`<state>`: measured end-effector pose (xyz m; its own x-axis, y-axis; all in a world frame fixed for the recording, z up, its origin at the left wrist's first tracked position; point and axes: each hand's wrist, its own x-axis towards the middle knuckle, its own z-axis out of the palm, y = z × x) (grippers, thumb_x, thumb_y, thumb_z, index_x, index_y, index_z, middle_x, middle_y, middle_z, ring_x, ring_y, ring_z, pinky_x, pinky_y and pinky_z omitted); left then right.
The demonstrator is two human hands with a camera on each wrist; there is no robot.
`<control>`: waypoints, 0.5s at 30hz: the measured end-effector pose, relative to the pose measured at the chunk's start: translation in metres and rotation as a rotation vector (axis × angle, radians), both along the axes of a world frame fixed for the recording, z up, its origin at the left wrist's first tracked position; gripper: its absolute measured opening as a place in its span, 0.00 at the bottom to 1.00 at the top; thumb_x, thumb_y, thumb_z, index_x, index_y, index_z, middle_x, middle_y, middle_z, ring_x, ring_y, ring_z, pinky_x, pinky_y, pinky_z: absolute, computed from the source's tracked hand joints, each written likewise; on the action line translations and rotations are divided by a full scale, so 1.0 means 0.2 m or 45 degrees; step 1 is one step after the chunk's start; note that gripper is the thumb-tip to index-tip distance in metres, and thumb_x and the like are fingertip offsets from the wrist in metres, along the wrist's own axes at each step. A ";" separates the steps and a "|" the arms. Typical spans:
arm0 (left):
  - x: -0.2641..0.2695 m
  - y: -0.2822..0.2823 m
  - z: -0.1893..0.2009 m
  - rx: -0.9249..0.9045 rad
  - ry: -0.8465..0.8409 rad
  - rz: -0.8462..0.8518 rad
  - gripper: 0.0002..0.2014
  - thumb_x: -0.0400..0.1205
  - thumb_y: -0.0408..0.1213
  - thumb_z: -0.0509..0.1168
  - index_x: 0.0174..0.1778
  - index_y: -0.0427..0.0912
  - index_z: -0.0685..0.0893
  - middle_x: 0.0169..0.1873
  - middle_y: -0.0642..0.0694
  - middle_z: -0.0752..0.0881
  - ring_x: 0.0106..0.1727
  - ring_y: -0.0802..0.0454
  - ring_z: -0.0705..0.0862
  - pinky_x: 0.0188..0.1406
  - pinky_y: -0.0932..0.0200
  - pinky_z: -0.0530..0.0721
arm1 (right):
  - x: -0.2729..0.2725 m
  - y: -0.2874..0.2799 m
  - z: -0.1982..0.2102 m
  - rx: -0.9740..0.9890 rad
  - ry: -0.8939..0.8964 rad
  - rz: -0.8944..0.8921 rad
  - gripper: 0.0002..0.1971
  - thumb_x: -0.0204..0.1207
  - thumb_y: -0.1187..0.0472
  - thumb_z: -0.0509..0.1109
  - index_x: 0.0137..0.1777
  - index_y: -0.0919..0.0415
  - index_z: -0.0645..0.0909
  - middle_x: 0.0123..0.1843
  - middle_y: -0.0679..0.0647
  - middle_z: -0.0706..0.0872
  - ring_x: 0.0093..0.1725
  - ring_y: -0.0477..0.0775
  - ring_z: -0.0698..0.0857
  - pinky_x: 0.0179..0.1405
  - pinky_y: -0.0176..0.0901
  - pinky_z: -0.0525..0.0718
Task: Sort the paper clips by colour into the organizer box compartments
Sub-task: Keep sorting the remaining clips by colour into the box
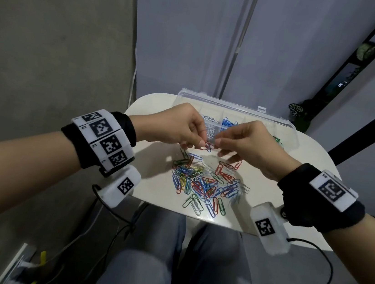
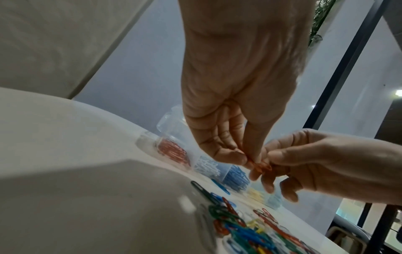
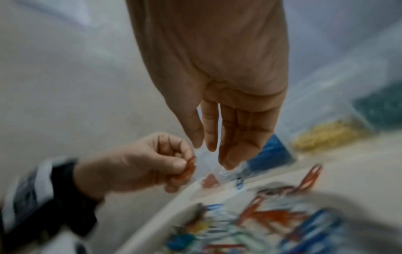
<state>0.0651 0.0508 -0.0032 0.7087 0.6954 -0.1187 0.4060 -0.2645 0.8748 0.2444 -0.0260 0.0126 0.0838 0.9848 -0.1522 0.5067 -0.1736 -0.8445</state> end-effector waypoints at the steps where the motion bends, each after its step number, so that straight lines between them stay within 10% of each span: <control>1: 0.01 0.00 0.01 -0.008 -0.035 0.025 0.04 0.75 0.24 0.74 0.40 0.34 0.85 0.25 0.45 0.86 0.22 0.57 0.81 0.25 0.65 0.82 | -0.01 -0.01 0.01 -0.054 0.189 -0.023 0.10 0.72 0.72 0.76 0.52 0.75 0.86 0.42 0.69 0.89 0.36 0.57 0.88 0.29 0.39 0.87; 8: 0.03 -0.03 0.05 -0.043 -0.124 0.100 0.07 0.75 0.27 0.74 0.45 0.32 0.84 0.31 0.38 0.86 0.29 0.53 0.84 0.30 0.59 0.87 | -0.03 0.00 0.02 -0.003 0.419 -0.104 0.06 0.70 0.78 0.74 0.46 0.78 0.85 0.30 0.63 0.87 0.25 0.52 0.86 0.28 0.39 0.88; 15: -0.17 0.07 0.08 0.310 0.216 0.302 0.11 0.73 0.37 0.79 0.42 0.35 0.87 0.28 0.44 0.86 0.23 0.57 0.80 0.20 0.62 0.80 | -0.11 0.24 0.14 0.267 0.074 -0.163 0.05 0.66 0.74 0.79 0.42 0.72 0.88 0.35 0.59 0.89 0.30 0.47 0.82 0.28 0.32 0.79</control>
<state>0.0313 0.0651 0.0127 0.5089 0.8602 -0.0315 0.6144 -0.3374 0.7133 0.2216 0.0222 0.0412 0.2068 0.9773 0.0460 0.4412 -0.0511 -0.8959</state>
